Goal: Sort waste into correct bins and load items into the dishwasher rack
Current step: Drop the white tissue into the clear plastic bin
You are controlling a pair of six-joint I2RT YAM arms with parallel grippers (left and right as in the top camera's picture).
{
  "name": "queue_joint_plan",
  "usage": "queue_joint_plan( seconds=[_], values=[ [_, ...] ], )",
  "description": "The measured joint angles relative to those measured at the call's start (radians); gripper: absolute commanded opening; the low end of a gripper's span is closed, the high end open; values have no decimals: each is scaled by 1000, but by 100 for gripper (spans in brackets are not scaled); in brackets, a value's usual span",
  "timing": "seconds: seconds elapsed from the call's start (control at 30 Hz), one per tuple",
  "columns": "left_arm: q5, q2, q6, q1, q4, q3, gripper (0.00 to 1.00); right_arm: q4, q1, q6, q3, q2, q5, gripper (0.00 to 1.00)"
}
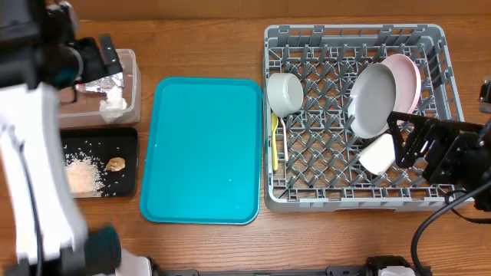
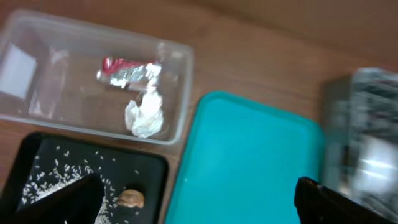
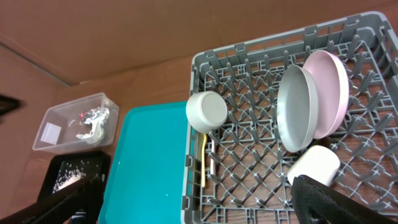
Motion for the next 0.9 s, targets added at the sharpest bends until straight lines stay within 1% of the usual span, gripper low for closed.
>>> queue_joint_plan(
  seconds=[0.1,0.23,0.37,0.6,0.9],
  values=[
    [37,-149,19,-45,-64,43,100,0,0,0,0,-2,1,100],
    [67,-343,38,-144,-130,57,100,-2,0,-1,0,-6,0,100],
    [69,-450,48,-175,-160,62,100,-2,0,0,0,-7,0,100],
    [70,-518,48,-177,-167,61,100,-4,0,0,0,-6,0,100],
    [70,-527,48,-177,-193,60,100,-36,0,-1,0,-6,0,100]
  ],
)
